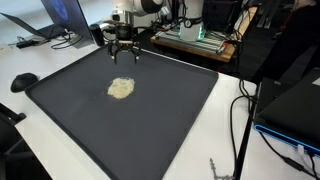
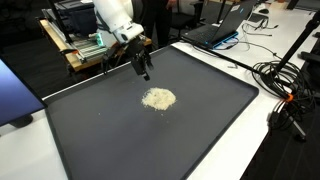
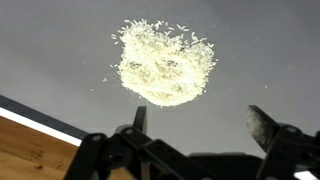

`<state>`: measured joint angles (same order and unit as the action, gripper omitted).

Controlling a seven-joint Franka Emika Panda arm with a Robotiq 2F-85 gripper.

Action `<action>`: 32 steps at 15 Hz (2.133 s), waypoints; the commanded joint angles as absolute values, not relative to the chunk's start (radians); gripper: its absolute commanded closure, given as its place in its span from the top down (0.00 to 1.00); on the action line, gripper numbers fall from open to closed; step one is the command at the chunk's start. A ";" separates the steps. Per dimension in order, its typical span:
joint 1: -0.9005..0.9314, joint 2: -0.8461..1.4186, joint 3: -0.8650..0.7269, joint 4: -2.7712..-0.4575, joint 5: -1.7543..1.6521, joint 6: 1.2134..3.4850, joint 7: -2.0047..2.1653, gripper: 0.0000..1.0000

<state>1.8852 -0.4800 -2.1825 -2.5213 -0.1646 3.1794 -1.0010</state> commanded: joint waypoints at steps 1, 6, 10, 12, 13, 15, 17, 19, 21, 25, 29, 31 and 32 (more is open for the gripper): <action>1.950 -0.297 -2.171 -2.509 -0.117 2.994 -0.889 1.00; 2.064 -0.146 -2.211 -2.447 -0.163 2.765 -0.695 1.00; 2.137 -0.100 -2.236 -2.399 -0.271 2.621 -0.502 1.00; 2.173 -0.110 -2.240 -2.368 -0.367 2.554 -0.396 1.00; 2.188 -0.120 -2.241 -2.353 -0.416 2.523 -0.349 1.00; 2.230 -0.150 -2.247 -2.318 -0.544 2.456 -0.231 1.00; 2.275 -0.182 -2.256 -2.283 -0.686 2.380 -0.113 1.00; 2.327 -0.231 -2.266 -2.247 -0.826 2.300 -0.022 1.00; 2.214 -0.329 -2.108 -2.209 -0.976 2.204 0.064 1.00; 2.255 -0.530 -2.050 -2.150 -1.228 2.015 0.155 1.00; 2.348 -0.693 -2.071 -2.102 -1.407 1.894 0.178 1.00; 2.367 -0.752 -2.065 -2.088 -1.476 1.873 0.183 1.00; 2.365 -0.764 -2.058 -2.084 -1.500 1.859 0.193 1.00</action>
<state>2.3443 -0.6582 -2.0710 -2.1370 -1.4039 1.9218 0.1690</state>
